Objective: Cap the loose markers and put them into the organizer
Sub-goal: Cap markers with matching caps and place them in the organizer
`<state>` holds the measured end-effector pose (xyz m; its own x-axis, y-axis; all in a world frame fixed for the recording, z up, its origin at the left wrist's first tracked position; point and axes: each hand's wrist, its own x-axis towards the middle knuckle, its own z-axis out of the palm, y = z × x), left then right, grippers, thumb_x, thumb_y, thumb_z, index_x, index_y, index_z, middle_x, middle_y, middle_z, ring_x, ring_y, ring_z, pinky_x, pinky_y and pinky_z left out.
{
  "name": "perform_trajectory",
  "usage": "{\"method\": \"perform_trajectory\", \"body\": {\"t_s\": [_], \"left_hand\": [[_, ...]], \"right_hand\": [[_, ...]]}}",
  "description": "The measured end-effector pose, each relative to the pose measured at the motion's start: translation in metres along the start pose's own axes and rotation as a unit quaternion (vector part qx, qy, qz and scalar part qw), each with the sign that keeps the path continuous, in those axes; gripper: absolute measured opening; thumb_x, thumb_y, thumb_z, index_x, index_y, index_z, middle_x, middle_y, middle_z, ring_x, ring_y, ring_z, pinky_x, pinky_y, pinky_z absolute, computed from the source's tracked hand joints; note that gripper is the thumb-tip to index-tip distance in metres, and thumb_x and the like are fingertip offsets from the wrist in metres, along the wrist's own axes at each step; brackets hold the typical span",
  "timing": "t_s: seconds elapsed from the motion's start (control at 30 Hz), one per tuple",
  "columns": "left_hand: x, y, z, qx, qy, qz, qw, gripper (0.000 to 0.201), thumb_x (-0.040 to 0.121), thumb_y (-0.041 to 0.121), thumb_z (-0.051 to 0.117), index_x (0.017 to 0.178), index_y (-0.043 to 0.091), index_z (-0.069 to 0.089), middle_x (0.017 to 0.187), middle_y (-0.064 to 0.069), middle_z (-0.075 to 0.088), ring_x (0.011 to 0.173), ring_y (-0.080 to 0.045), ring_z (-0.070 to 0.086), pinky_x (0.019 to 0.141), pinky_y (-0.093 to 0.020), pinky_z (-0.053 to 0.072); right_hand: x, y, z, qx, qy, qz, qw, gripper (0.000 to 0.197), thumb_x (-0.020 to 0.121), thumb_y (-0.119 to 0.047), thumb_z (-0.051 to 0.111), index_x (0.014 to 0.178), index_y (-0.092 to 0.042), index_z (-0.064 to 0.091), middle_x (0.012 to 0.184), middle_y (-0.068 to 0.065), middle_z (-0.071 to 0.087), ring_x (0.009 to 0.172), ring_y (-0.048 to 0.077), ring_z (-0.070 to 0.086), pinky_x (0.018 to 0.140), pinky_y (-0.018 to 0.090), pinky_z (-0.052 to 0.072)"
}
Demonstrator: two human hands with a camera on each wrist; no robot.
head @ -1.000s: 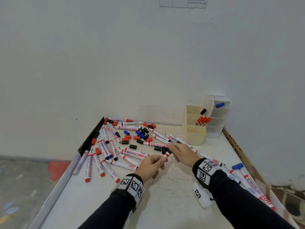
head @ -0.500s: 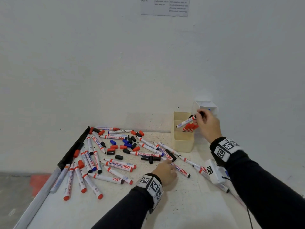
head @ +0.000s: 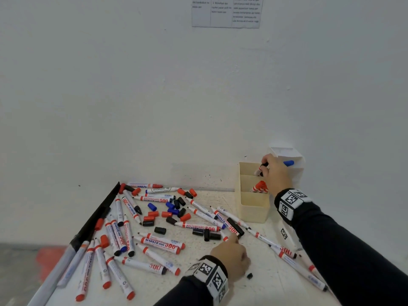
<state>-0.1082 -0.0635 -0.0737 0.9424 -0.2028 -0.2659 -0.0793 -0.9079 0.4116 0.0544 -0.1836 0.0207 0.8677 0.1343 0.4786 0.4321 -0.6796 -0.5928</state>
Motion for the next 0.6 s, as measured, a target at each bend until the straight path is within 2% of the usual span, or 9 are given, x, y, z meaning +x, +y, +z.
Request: {"method": "perform_trajectory", "body": {"t_s": [0.07,0.13,0.2,0.27,0.33,0.4,0.47,0.53,0.6], "left_hand": [[-0.002,-0.002,-0.003,-0.001,0.004,-0.034,0.999,0.034,0.090,0.033,0.052,0.107,0.005,0.061,0.124,-0.004,0.038,0.099,-0.022,0.052,0.093,-0.038,0.048],[-0.003,-0.007,-0.004,-0.018,0.013,-0.055,0.998,0.029,0.086,0.028,0.061,0.103,0.004,0.062,0.125,-0.004,0.038,0.090,-0.019,0.049,0.092,-0.036,0.049],[-0.004,-0.009,-0.003,-0.047,0.029,-0.069,0.996,0.018,0.082,0.019,0.066,0.094,0.007,0.060,0.126,-0.003,0.039,0.089,-0.017,0.047,0.093,-0.034,0.049],[-0.006,-0.012,-0.003,-0.080,0.047,-0.087,0.992,0.014,0.080,0.009,0.066,0.087,0.014,0.055,0.129,-0.001,0.037,0.095,-0.017,0.049,0.096,-0.032,0.047],[-0.009,-0.015,-0.001,-0.115,0.070,-0.108,0.985,0.021,0.077,0.001,0.062,0.079,0.019,0.051,0.129,-0.001,0.034,0.101,-0.018,0.050,0.097,-0.030,0.046],[-0.012,-0.020,-0.001,-0.147,0.118,-0.117,0.975,0.031,0.077,-0.001,0.059,0.071,0.025,0.043,0.125,-0.001,0.034,0.094,-0.015,0.049,0.093,-0.026,0.047],[-0.017,-0.026,-0.005,-0.173,0.162,-0.128,0.963,0.027,0.081,-0.001,0.055,0.080,0.024,0.046,0.120,0.000,0.035,0.088,-0.012,0.047,0.089,-0.022,0.047],[-0.021,-0.034,-0.010,-0.186,0.199,-0.139,0.952,0.024,0.085,0.002,0.053,0.103,0.017,0.050,0.123,-0.002,0.036,0.093,-0.012,0.048,0.089,-0.020,0.044],[-0.027,-0.043,-0.013,-0.203,0.237,-0.143,0.939,0.028,0.088,0.005,0.051,0.115,0.013,0.047,0.124,-0.003,0.039,0.094,-0.011,0.047,0.088,-0.019,0.042]], "right_hand": [[0.007,0.003,0.007,-0.048,-0.012,0.013,0.999,0.009,0.091,-0.005,0.046,0.095,-0.011,0.051,0.092,0.013,0.060,0.084,0.027,0.060,0.079,0.044,0.052],[0.010,0.002,0.012,-0.123,-0.050,0.042,0.990,0.016,0.092,-0.010,0.043,0.102,-0.014,0.055,0.095,0.011,0.062,0.091,0.027,0.058,0.084,0.041,0.051],[0.007,-0.003,0.013,-0.231,-0.109,0.068,0.964,0.022,0.094,-0.015,0.038,0.106,-0.018,0.056,0.100,0.009,0.057,0.102,0.030,0.053,0.091,0.039,0.046],[0.002,-0.008,0.015,-0.271,-0.137,0.071,0.950,0.026,0.095,-0.017,0.034,0.109,-0.016,0.054,0.113,0.011,0.057,0.110,0.030,0.047,0.095,0.039,0.041],[-0.005,-0.013,0.017,-0.280,-0.115,0.043,0.952,0.026,0.095,-0.019,0.036,0.110,-0.013,0.056,0.117,0.009,0.055,0.111,0.028,0.044,0.092,0.038,0.038],[-0.015,-0.023,0.020,-0.281,-0.071,-0.021,0.957,0.024,0.094,-0.021,0.040,0.106,-0.011,0.059,0.110,0.006,0.054,0.103,0.025,0.045,0.085,0.034,0.038],[-0.027,-0.037,0.023,-0.215,-0.090,-0.044,0.971,0.020,0.093,-0.018,0.042,0.100,-0.010,0.059,0.092,0.002,0.054,0.086,0.019,0.049,0.071,0.027,0.040],[-0.039,-0.044,0.033,-0.162,-0.167,-0.027,0.972,0.018,0.091,-0.014,0.044,0.096,-0.010,0.060,0.081,0.000,0.057,0.074,0.016,0.052,0.059,0.021,0.039],[-0.053,-0.042,0.044,-0.157,-0.255,0.019,0.954,0.017,0.091,-0.011,0.045,0.094,-0.009,0.061,0.089,0.005,0.062,0.078,0.017,0.054,0.065,0.020,0.043]]}}
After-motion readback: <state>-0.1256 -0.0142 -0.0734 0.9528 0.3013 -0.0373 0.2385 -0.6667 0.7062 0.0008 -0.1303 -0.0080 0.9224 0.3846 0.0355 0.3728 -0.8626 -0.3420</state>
